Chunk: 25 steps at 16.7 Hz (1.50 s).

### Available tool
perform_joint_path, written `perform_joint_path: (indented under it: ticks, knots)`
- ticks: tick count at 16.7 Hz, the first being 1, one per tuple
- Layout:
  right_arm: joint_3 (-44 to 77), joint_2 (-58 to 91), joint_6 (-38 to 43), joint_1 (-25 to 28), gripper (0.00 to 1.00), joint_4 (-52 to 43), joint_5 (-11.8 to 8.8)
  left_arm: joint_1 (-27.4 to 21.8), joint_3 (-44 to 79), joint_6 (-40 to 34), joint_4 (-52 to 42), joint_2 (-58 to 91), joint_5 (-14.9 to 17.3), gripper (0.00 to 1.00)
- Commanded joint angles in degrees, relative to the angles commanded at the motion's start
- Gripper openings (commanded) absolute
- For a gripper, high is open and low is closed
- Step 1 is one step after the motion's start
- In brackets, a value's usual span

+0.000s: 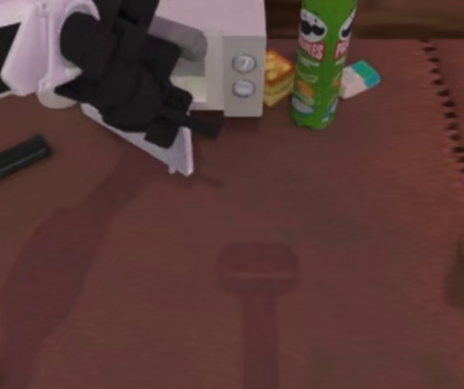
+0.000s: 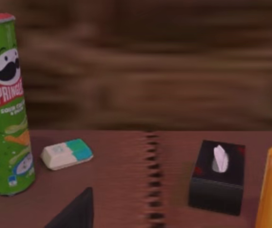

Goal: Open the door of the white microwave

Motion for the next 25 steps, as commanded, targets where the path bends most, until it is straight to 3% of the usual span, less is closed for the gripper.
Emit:
perform_joint_path:
  ticks: [25]
  knots:
    - [0.0,0.0,0.0,0.0,1.00,0.0,0.0,-0.2,-0.2,0.0,0.0,0.1,0.5,0.00]
